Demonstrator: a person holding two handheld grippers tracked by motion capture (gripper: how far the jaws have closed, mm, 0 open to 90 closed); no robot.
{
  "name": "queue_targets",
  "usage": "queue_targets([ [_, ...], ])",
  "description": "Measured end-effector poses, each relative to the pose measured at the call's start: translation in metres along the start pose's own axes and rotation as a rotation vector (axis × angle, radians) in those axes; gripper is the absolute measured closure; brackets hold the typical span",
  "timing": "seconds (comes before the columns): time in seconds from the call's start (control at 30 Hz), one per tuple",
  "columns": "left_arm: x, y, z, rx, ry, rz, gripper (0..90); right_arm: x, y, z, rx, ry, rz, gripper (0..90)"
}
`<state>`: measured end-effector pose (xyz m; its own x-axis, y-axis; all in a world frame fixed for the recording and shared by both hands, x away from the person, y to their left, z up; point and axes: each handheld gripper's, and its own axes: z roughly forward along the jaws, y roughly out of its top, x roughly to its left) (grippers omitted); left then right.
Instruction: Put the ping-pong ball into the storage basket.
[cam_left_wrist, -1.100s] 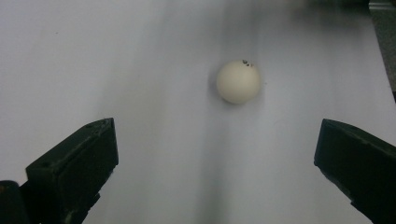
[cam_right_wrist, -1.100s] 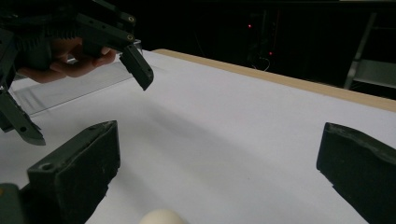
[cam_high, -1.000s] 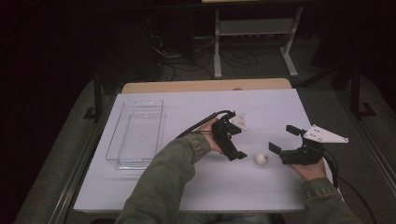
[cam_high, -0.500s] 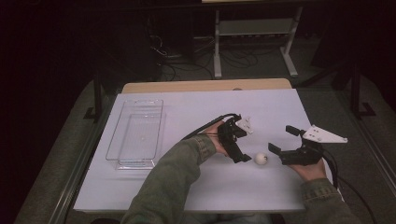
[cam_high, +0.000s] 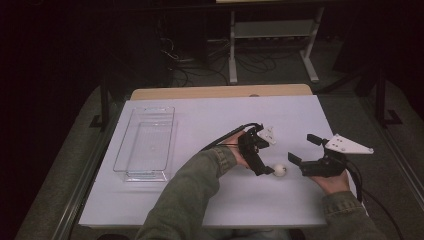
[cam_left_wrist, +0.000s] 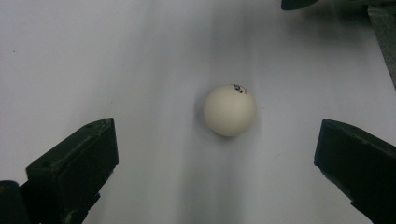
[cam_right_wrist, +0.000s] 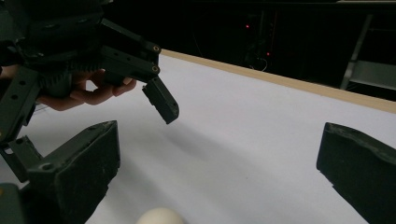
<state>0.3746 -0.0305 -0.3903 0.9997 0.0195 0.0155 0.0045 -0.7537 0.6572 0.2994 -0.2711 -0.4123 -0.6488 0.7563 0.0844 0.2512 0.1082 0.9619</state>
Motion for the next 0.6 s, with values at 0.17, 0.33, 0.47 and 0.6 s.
queue_targets([
  [0.17,0.001,0.0,0.004,-0.004,-0.004,-0.003,0.0,0.0,0.0,0.0,-0.004,0.0,0.002,0.0],
  [0.33,0.0,0.0,0.009,0.0,-0.009,-0.003,0.0,-0.001,0.0,0.0,-0.006,-0.002,0.001,0.0],
  [0.47,0.0,0.0,0.013,-0.002,-0.018,-0.006,0.0,0.0,0.001,-0.001,-0.011,-0.004,0.002,0.0],
  [0.6,0.0,0.0,0.017,0.002,-0.025,-0.004,0.0,-0.001,0.001,-0.002,-0.019,-0.004,0.006,0.0],
])
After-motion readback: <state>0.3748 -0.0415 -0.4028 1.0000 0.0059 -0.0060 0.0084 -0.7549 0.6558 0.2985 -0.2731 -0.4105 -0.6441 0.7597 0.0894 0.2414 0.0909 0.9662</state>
